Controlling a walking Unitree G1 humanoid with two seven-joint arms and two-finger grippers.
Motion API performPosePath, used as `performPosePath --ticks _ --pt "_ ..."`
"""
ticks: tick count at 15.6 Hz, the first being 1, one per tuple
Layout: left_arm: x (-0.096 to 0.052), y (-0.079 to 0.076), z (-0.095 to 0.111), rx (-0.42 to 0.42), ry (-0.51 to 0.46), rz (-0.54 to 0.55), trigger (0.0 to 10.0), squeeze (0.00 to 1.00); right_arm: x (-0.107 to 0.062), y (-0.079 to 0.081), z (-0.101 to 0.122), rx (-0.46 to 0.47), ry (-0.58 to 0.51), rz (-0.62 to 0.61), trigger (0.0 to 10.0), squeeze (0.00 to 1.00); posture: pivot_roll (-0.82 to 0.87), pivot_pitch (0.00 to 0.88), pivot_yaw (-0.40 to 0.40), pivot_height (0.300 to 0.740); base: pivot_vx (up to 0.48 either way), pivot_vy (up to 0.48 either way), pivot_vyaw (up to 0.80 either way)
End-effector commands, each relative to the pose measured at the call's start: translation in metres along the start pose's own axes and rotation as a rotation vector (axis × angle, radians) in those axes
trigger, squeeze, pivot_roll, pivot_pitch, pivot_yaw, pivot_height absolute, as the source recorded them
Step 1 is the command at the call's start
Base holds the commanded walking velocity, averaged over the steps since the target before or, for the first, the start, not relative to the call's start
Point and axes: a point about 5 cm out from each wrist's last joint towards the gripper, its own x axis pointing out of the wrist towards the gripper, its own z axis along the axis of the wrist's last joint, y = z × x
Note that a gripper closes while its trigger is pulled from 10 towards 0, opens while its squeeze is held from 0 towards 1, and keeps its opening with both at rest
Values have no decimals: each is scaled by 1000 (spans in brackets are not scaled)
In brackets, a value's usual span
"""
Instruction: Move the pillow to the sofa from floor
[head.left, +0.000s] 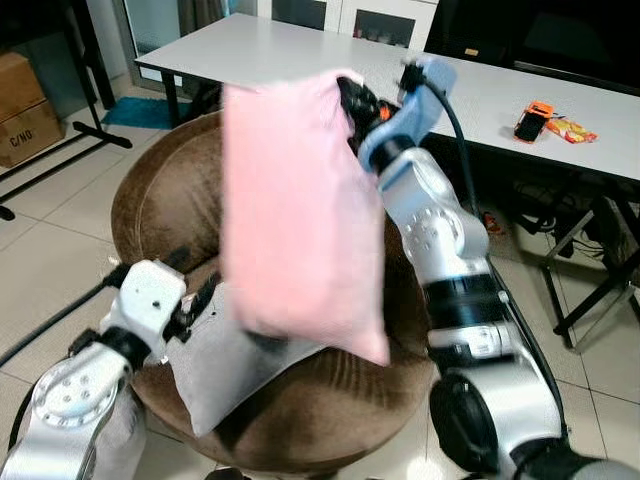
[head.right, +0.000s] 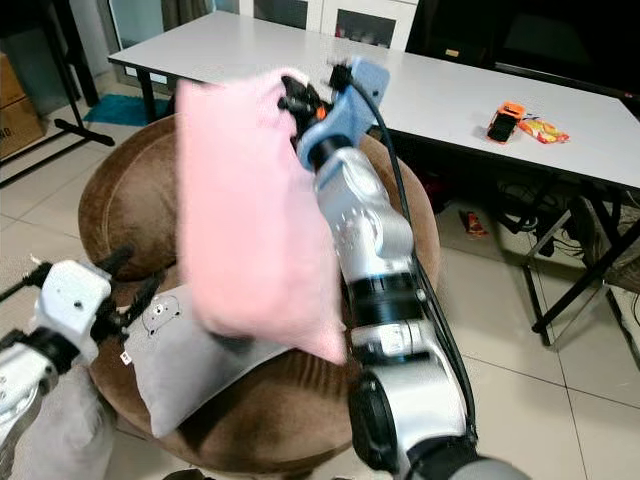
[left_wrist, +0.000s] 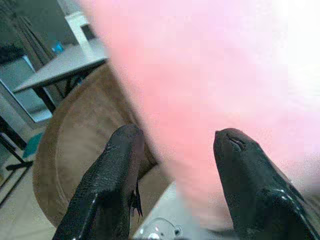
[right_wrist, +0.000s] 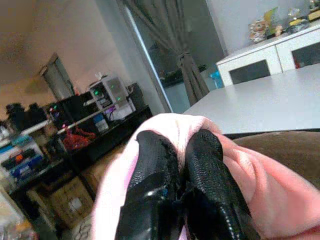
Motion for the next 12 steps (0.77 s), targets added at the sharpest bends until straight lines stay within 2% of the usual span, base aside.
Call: performPosePath --ticks 1,4,5,7,9,10,11,12 --pt "1 -6 4 0 -11 -34 10000 0 6 -1 7 12 -49 -39 10000 0 96 0 -100 740 0 0 0" --pt "-1 -10 3 -2 2 -65 10000 0 11 -23 -10 -46 8 -176 10000 0 102 0 -106 740 0 0 0" --pt "-3 -12 2 -4 9 -74 10000 0 10 -35 -19 -98 31 -253 10000 0 104 0 -109 740 0 0 0" --pt "-6 -14 1 -8 19 -88 10000 0 5 -52 -30 -173 55 -375 10000 0 108 0 -114 740 0 0 0" --pt "-8 -17 -1 -15 30 -108 10000 0 -1 -66 -41 -217 95 -432 10000 0 111 0 -119 740 0 0 0" --pt "-9 -19 -2 -24 37 -129 10000 0 -3 -70 -47 -216 128 -443 10000 1000 112 0 -121 740 0 0 0" --pt "-10 -22 -2 -32 41 -149 10000 0 -3 -70 -49 -189 145 -424 10000 1000 112 0 -122 740 0 0 0" --pt "-12 -24 -2 -37 42 -164 10000 0 -1 -69 -47 -200 139 -397 10000 1000 110 0 -121 740 0 0 0"
